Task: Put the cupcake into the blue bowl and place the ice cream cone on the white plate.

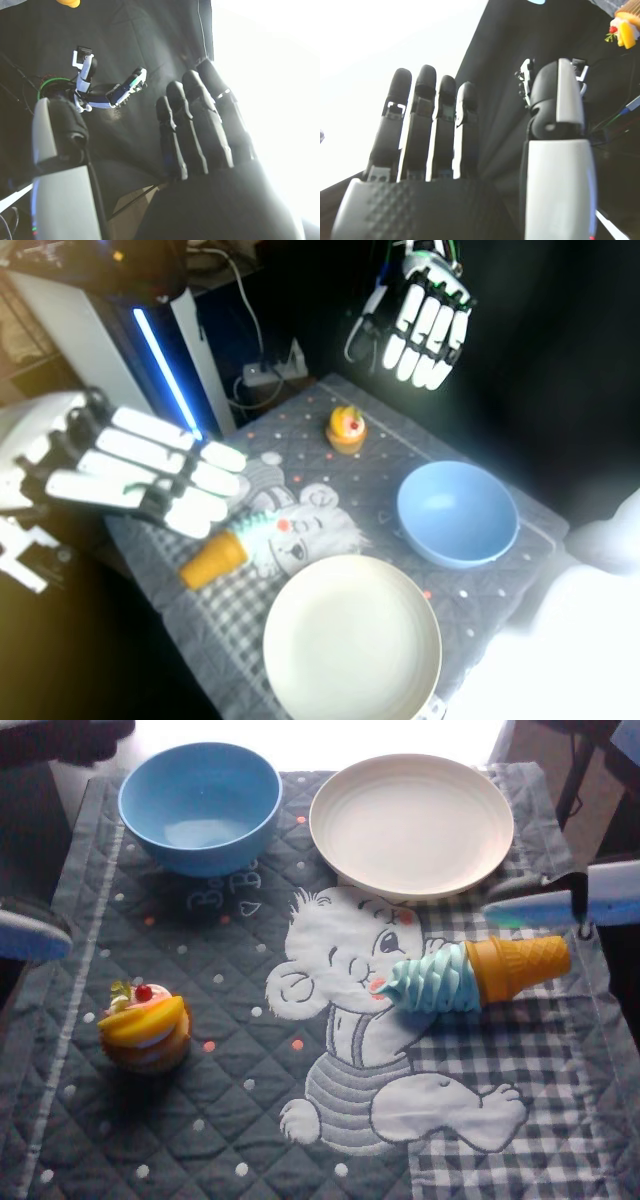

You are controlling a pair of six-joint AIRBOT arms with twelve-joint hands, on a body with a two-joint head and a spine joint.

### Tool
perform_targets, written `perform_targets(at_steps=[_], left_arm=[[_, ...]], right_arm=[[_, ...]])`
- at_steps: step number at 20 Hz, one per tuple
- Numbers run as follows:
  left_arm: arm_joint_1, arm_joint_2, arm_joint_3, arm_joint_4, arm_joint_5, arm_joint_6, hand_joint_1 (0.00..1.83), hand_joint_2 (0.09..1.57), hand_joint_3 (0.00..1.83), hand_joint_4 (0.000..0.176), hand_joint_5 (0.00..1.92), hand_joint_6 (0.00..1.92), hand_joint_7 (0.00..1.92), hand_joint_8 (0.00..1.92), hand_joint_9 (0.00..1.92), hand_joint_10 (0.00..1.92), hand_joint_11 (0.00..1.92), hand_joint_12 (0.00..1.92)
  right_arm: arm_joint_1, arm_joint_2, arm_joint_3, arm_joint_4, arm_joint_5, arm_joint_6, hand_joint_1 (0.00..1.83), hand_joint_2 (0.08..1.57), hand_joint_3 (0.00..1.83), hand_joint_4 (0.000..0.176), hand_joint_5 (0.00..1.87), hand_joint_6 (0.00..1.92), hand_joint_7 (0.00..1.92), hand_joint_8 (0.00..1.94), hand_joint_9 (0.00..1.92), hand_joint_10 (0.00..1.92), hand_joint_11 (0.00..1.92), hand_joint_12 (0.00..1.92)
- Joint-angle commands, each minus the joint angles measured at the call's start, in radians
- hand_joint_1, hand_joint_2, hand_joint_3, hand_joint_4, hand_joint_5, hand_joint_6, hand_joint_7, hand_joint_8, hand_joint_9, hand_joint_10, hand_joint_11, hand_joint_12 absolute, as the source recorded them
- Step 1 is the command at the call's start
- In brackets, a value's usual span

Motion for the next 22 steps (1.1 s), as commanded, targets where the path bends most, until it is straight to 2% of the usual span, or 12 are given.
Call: perform_targets(at_steps=[1,3,7,10,12,13,14,16,17,18,19,22], left_arm=[[-0.004,0.008,-0.006,-0.036,-0.098,-0.009,0.70,0.90,0.00,0.034,0.23,0.01,0.32,0.01,0.34,0.00,0.22,0.42],[0.015,0.020,-0.016,-0.019,-0.073,-0.025,0.72,0.90,0.00,0.000,0.26,0.02,0.33,0.01,0.36,0.01,0.29,0.45],[0.028,0.023,-0.020,0.041,-0.014,-0.080,0.64,0.94,0.00,0.000,0.27,0.00,0.38,0.00,0.40,0.00,0.03,0.87],[0.009,0.026,-0.024,0.144,0.069,-0.149,0.74,0.91,0.00,0.000,0.33,0.00,0.43,0.00,0.45,0.00,0.13,0.81],[-0.009,0.023,-0.024,0.219,0.123,-0.195,0.75,0.91,0.00,0.000,0.34,0.00,0.42,0.00,0.46,0.00,0.16,0.81],[-0.015,0.022,-0.024,0.259,0.149,-0.223,0.73,0.89,0.00,0.000,0.35,0.01,0.44,0.01,0.49,0.01,0.18,0.82],[-0.018,0.021,-0.024,0.282,0.163,-0.243,0.72,0.88,0.00,0.002,0.34,0.00,0.43,0.00,0.48,0.01,0.18,0.82],[-0.023,0.018,-0.025,0.327,0.191,-0.276,0.80,0.86,0.00,0.002,0.35,0.00,0.43,0.00,0.48,0.00,0.14,0.87],[-0.027,0.014,-0.025,0.346,0.202,-0.291,0.77,0.86,0.00,0.039,0.34,0.00,0.43,0.00,0.49,0.00,0.14,0.94],[-0.031,0.010,-0.025,0.368,0.215,-0.307,0.77,0.87,0.00,0.047,0.35,0.00,0.44,0.00,0.48,0.00,0.11,1.00],[-0.033,0.007,-0.024,0.380,0.221,-0.316,0.77,0.87,0.00,0.024,0.37,0.01,0.45,0.01,0.49,0.00,0.11,1.02],[-0.045,-0.011,-0.019,0.429,0.244,-0.353,0.78,0.88,0.00,0.012,0.40,0.02,0.46,0.01,0.48,0.00,0.08,1.02]], right_arm=[[0.014,-0.001,-0.001,0.012,0.114,0.004,0.63,0.79,0.00,0.068,0.11,0.00,0.28,0.00,0.30,0.02,0.00,0.77],[0.014,-0.001,-0.008,0.008,0.082,0.004,0.67,0.77,0.00,0.065,0.13,0.00,0.28,0.00,0.30,0.01,0.00,0.79],[0.013,-0.001,-0.018,0.008,0.020,0.004,0.67,0.78,0.00,0.066,0.06,0.00,0.21,0.00,0.21,0.00,0.00,0.56],[0.012,-0.001,-0.018,-0.016,-0.057,0.023,0.71,0.73,0.00,0.040,0.07,0.00,0.22,0.00,0.22,0.00,0.03,0.50],[0.012,-0.002,-0.013,-0.035,-0.099,0.047,0.67,0.71,0.00,0.059,0.07,0.00,0.19,0.00,0.24,0.00,0.12,0.35],[0.012,-0.003,-0.011,-0.044,-0.123,0.049,0.67,0.71,0.00,0.041,0.08,0.00,0.23,0.01,0.26,0.01,0.14,0.33],[0.012,-0.004,-0.011,-0.048,-0.138,0.049,0.67,0.71,0.00,0.024,0.08,0.00,0.24,0.02,0.27,0.01,0.15,0.33],[0.012,-0.008,-0.009,-0.051,-0.176,0.049,0.70,0.69,0.00,0.042,0.08,0.00,0.25,0.01,0.27,0.01,0.15,0.33],[0.012,-0.012,-0.007,-0.051,-0.192,0.049,0.68,0.69,0.00,0.062,0.07,0.00,0.23,0.00,0.24,0.00,0.13,0.33],[0.012,-0.019,-0.003,-0.051,-0.214,0.049,0.65,0.71,0.00,0.058,0.05,0.00,0.22,0.00,0.23,0.00,0.13,0.33],[0.012,-0.023,0.000,-0.052,-0.226,0.049,0.67,0.70,0.00,0.056,0.06,0.00,0.22,0.00,0.23,0.00,0.13,0.33],[0.012,-0.042,0.008,-0.062,-0.268,0.050,0.75,0.66,0.00,0.026,0.13,0.00,0.30,0.00,0.27,0.00,0.01,0.68]])
